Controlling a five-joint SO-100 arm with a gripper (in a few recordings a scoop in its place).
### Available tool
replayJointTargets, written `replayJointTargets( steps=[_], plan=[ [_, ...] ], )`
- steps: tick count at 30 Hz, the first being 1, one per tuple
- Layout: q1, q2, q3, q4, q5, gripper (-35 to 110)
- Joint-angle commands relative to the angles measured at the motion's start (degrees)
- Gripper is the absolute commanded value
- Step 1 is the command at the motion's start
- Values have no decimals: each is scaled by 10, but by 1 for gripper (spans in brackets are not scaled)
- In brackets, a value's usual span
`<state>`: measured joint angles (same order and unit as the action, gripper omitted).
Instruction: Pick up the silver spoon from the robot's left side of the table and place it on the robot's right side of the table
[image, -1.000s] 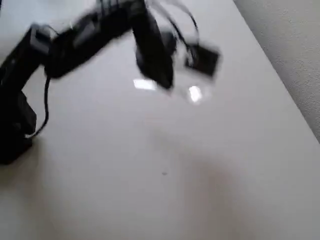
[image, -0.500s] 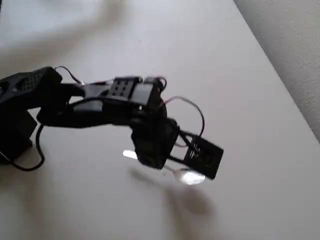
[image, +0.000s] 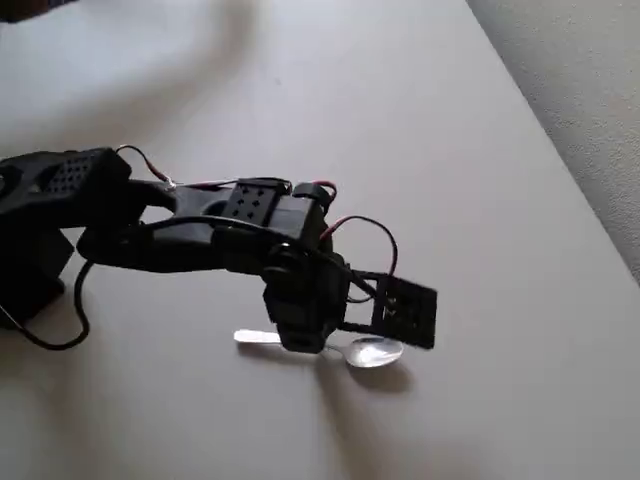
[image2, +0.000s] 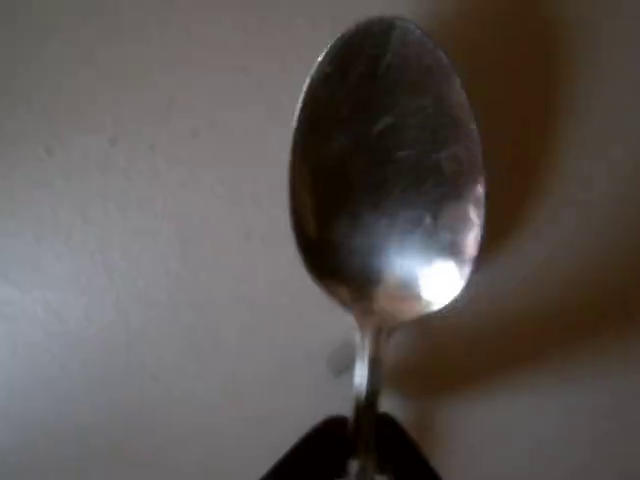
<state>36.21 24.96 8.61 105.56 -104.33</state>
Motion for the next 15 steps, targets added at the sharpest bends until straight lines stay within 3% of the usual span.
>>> replayJointTargets(
  steps=[1,7,15],
  plan=[
    [38,6,-36,4,-109,-2],
    [78,-27,-55,2,-187,-2],
    [64,-48,-50,6,-193,-2]
  ],
)
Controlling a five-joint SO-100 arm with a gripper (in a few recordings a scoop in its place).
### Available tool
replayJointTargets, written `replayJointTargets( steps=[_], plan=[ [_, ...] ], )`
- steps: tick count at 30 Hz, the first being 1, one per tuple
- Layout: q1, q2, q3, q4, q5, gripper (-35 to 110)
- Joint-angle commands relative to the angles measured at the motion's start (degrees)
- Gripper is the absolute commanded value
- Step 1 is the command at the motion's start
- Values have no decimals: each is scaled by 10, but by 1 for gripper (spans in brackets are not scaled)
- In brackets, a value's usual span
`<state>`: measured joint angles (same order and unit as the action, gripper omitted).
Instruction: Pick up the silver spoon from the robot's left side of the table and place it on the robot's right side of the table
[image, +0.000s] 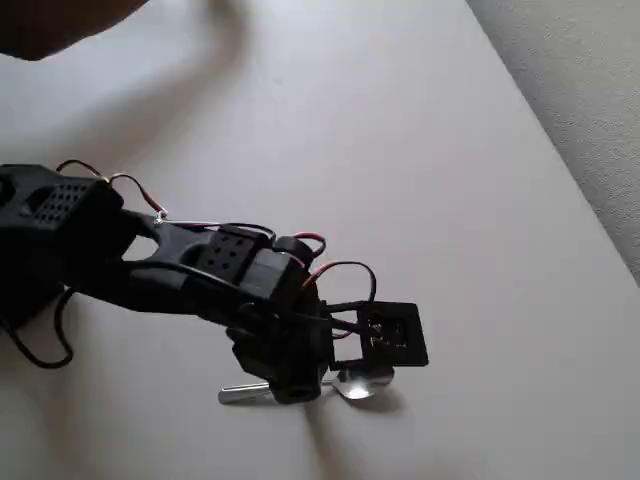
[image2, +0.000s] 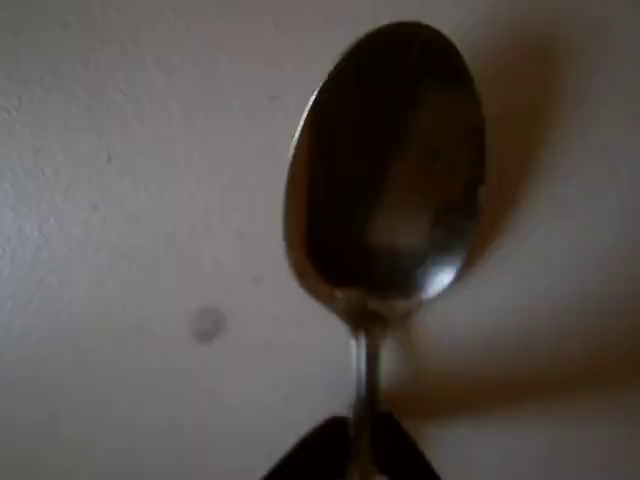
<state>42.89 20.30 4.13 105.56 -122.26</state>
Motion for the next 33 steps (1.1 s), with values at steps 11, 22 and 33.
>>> replayJointTargets(
  steps=[11,22,33],
  plan=[
    [-44,-29,-5,7,-27,-2],
    [-73,-1,-3,9,49,-2],
    [-90,117,70,10,105,-1]
  ],
)
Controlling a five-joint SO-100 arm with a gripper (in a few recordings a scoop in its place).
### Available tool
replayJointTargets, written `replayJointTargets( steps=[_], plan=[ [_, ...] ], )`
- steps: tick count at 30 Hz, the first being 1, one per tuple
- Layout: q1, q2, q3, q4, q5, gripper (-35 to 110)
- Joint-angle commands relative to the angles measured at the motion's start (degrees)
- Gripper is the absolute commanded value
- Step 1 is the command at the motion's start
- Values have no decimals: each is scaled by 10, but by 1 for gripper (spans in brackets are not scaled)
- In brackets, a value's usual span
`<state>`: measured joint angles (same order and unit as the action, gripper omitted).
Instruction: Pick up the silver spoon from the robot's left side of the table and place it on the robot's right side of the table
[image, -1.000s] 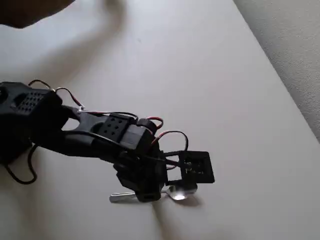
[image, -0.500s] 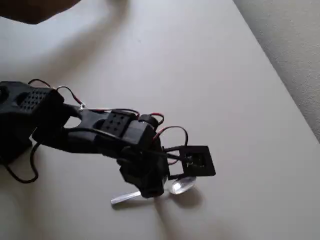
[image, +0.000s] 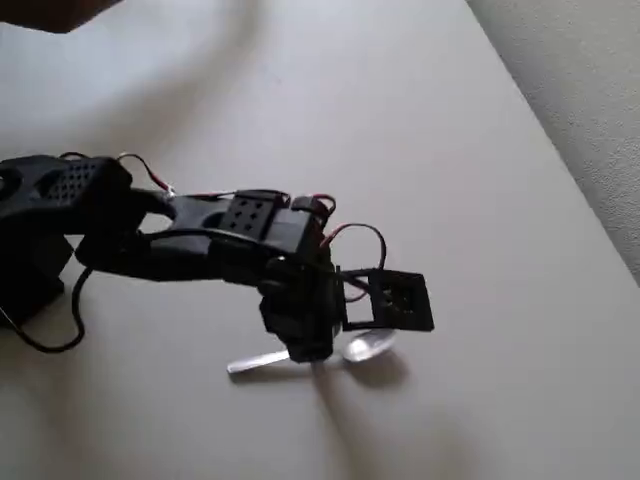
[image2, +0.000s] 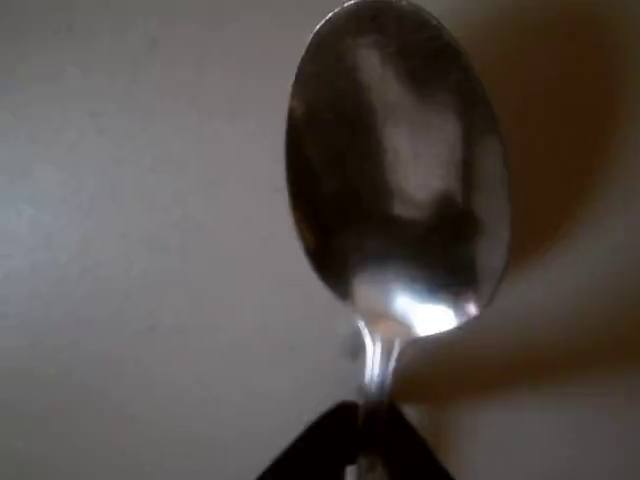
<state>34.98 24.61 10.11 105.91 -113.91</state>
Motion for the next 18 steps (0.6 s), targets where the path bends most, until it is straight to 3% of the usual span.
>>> replayJointTargets(
  steps=[1,16,18],
  plan=[
    [-11,74,6,5,25,-1],
    [-12,84,21,-4,52,-1],
    [-13,192,228,-120,51,-1]
  ],
)
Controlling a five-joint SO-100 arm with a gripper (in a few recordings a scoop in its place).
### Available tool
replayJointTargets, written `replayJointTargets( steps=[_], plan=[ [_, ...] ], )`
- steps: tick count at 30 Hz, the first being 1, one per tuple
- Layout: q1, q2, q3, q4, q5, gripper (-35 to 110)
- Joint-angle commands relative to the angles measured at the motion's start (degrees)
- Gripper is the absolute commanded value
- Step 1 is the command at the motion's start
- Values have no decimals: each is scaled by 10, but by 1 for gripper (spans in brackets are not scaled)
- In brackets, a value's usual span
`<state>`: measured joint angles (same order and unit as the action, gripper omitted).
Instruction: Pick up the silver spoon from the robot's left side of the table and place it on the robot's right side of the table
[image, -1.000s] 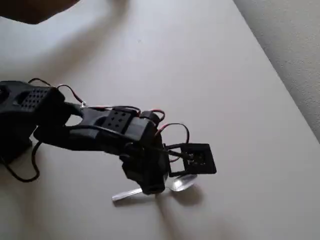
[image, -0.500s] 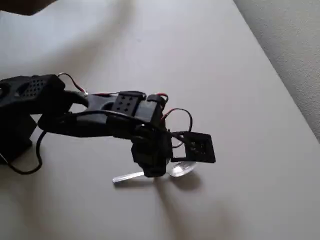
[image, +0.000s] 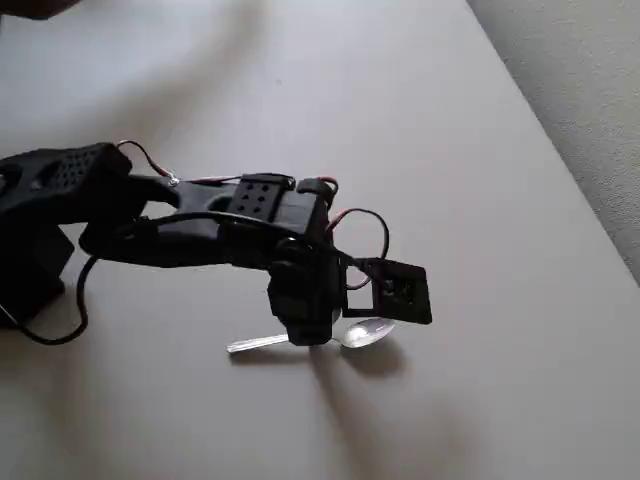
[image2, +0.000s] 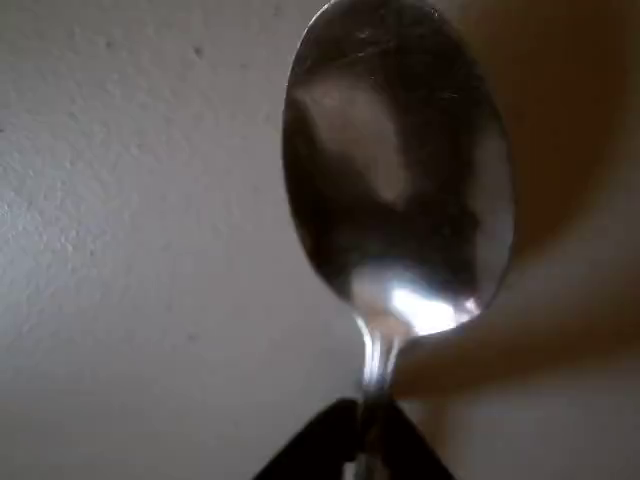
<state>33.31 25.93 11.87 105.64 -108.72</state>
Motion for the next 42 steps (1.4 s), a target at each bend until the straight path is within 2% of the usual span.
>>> replayJointTargets(
  steps=[1,2,4,8,20,23,27,30,37,42],
  plan=[
    [1,262,382,-232,0,-1],
    [-4,301,471,-279,-3,-1],
    [-11,317,508,-272,-2,-2],
    [-14,367,611,-335,-10,-2],
    [42,372,668,-354,-61,-2],
    [47,375,673,-338,-68,-1],
    [45,396,673,-269,-97,31],
    [46,417,673,-192,-128,44],
    [53,459,666,-92,-147,46],
    [52,509,644,-102,-138,46]
  ],
)
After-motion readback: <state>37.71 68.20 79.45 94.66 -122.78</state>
